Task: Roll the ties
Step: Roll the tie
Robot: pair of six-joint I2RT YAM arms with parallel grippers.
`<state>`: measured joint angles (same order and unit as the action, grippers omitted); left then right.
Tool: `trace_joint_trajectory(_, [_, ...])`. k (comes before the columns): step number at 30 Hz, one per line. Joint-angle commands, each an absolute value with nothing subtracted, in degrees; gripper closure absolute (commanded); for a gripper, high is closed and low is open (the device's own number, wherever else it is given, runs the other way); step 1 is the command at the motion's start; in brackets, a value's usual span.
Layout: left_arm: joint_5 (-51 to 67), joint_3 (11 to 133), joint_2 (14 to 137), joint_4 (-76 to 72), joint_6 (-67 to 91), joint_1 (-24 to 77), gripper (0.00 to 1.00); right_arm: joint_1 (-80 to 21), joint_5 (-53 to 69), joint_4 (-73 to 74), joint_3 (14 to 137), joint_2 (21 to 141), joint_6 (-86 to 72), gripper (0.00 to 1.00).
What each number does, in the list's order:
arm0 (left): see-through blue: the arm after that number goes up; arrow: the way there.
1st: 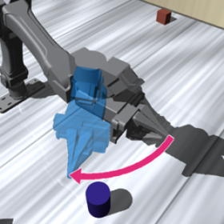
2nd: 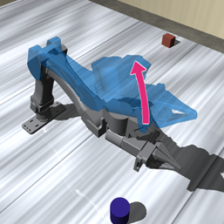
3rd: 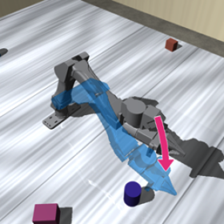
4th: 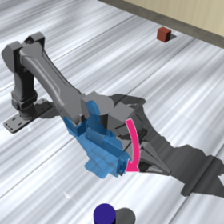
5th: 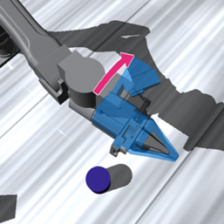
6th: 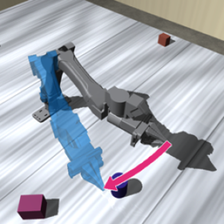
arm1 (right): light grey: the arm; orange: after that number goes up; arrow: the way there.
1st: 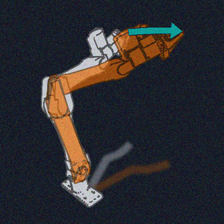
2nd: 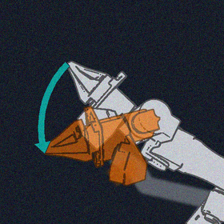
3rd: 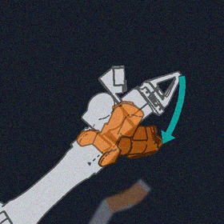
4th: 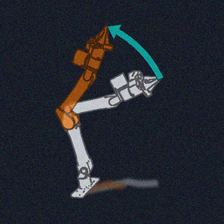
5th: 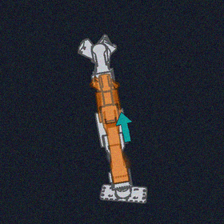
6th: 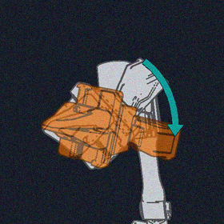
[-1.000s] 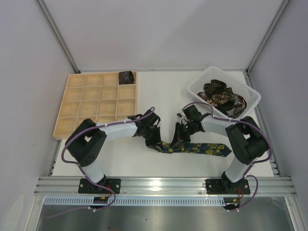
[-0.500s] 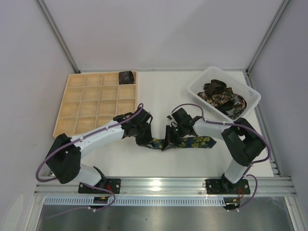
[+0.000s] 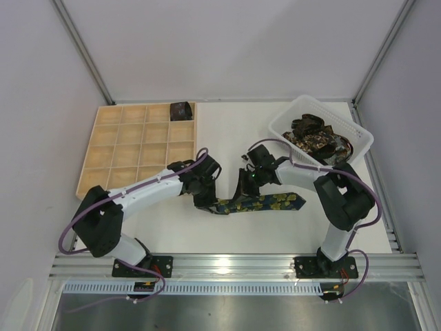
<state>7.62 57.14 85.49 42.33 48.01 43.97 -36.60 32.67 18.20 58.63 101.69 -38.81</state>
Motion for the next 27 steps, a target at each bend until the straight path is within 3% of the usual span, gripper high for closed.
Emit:
trace_joint_trajectory(1, [6.94,59.33,85.87,41.57,48.69,44.21,1.0,-34.46,29.54,19.34,60.56,102.65,-37.0,1.0])
trace_joint_trajectory(18, [4.13,61.7,88.59,44.65,51.95,43.42,1.0,-35.33,22.33,16.79,46.76,96.34,-38.84,1.0])
trace_joint_trajectory(27, [3.51,60.55,89.03,46.14,51.69,43.42,1.0,-37.7,21.88,17.23,46.75,92.2,-40.69,1.0])
